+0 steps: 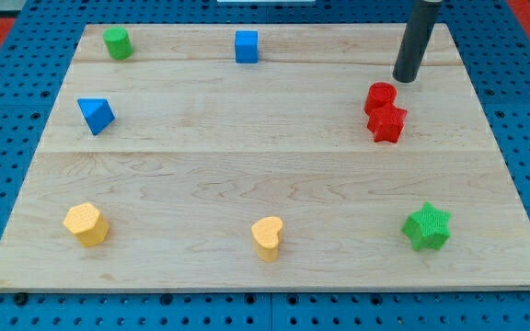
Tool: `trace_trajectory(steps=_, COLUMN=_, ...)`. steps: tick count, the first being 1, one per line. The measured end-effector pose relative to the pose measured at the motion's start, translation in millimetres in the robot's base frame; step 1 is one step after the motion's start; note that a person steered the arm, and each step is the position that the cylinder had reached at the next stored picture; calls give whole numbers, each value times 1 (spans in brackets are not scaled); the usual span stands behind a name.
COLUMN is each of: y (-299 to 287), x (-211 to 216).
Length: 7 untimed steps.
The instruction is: Slide red circle towards center
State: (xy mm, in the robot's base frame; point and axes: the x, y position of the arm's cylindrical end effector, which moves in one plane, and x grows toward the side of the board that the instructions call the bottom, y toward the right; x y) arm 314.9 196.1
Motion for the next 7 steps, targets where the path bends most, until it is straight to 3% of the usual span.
trace_trajectory(steps=3, y=-7, x=11)
trace_trajectory(steps=5, y=-62, x=42)
trace_trajectory(steps=6, y=-63, x=44)
trace_trajectory(steps=7, y=-70, x=17)
